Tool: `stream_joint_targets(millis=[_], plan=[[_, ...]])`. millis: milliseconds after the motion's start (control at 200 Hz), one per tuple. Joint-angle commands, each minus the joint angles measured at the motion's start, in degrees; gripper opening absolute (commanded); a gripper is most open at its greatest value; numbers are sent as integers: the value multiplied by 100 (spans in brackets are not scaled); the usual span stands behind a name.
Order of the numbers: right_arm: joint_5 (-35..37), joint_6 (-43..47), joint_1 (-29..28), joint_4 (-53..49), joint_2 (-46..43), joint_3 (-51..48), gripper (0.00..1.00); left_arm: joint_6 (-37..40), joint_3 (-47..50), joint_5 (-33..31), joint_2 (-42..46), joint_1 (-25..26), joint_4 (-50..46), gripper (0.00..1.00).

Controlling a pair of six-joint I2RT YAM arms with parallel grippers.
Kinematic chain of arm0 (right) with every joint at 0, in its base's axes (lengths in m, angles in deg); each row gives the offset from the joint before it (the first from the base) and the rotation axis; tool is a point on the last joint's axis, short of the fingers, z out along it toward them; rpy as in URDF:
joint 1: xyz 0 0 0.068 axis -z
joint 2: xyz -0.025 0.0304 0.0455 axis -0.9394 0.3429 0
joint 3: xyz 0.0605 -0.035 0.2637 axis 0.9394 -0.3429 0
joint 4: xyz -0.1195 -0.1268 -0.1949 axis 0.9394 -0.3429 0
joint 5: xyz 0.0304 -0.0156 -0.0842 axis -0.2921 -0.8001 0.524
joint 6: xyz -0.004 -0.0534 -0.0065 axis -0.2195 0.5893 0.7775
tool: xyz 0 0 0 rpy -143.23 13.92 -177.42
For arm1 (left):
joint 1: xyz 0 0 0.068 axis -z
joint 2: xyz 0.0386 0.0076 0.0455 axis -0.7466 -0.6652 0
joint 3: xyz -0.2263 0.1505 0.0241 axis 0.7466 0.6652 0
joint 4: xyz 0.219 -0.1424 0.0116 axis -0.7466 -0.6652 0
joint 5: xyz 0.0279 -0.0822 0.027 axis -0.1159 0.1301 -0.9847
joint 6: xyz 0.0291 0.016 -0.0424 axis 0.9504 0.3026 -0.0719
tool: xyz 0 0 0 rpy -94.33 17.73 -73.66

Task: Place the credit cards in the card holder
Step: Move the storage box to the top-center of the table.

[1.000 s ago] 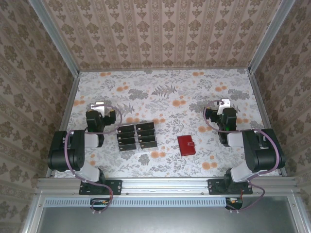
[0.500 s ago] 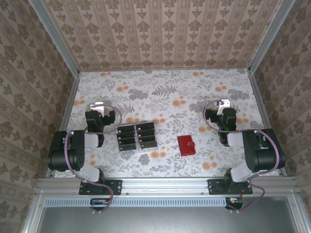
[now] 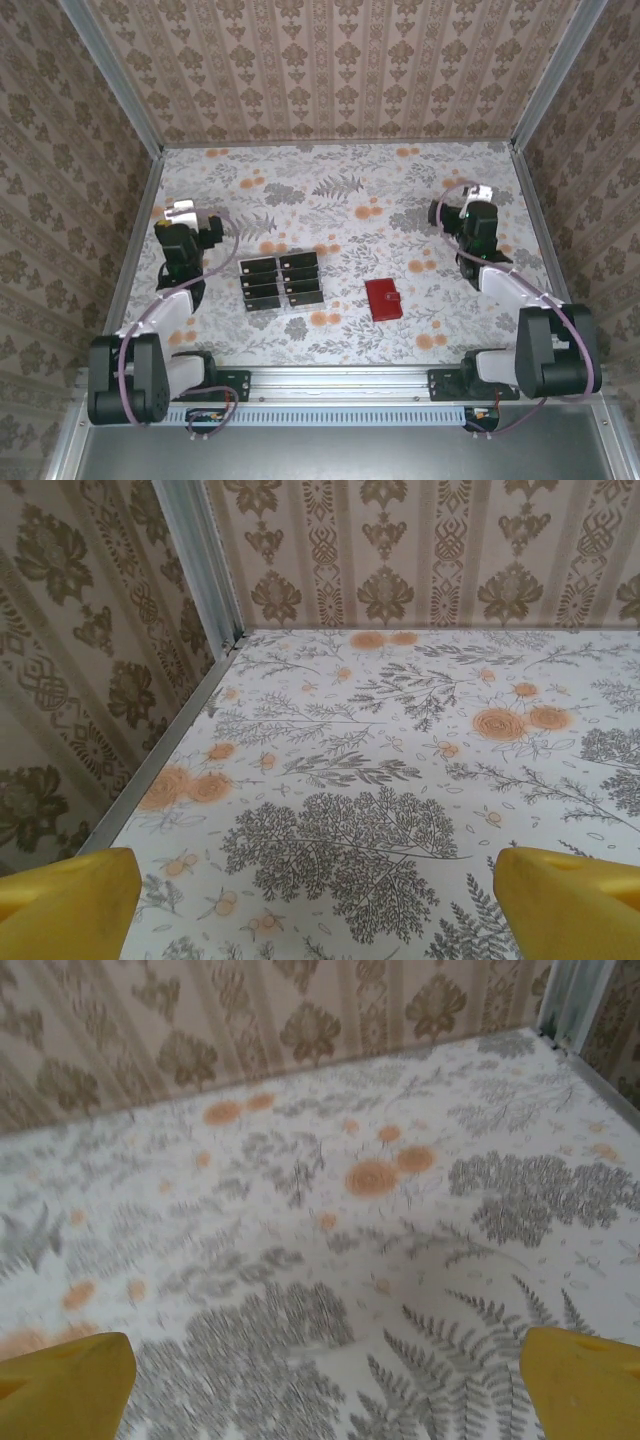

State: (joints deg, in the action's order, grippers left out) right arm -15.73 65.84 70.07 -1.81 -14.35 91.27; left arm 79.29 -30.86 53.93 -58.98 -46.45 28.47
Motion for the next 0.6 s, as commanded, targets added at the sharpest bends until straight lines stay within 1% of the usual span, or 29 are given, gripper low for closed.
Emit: stream_joint_targets(millis=[0, 95, 195, 255, 330, 470, 595], plan=[[-381, -892, 41, -1815, -232, 557, 100, -692, -577, -196, 511, 84, -1636, 100], [-1458, -1005, -2, -2213, -349, 789, 100, -1308, -989, -137, 826, 119, -2786, 100], [-1972, -1097, -334, -2683, -458, 977, 100, -1897, -1352, 139, 1017, 187, -3952, 100], [-1919, -1051, -705, -3075, -481, 1127, 100, -2189, -1504, 275, 1107, 258, -4581, 100], [-1803, -1012, -1296, -3459, -442, 1287, 100, -2448, -1517, 419, 1234, 414, -5100, 100], [-1520, -1057, -2467, -3899, -287, 1463, 97, -2835, -1260, 753, 1575, 750, -5622, 100], [-1073, -1263, -3482, -4120, -158, 1468, 97, -3104, -1004, 855, 1914, 1156, -5939, 100]])
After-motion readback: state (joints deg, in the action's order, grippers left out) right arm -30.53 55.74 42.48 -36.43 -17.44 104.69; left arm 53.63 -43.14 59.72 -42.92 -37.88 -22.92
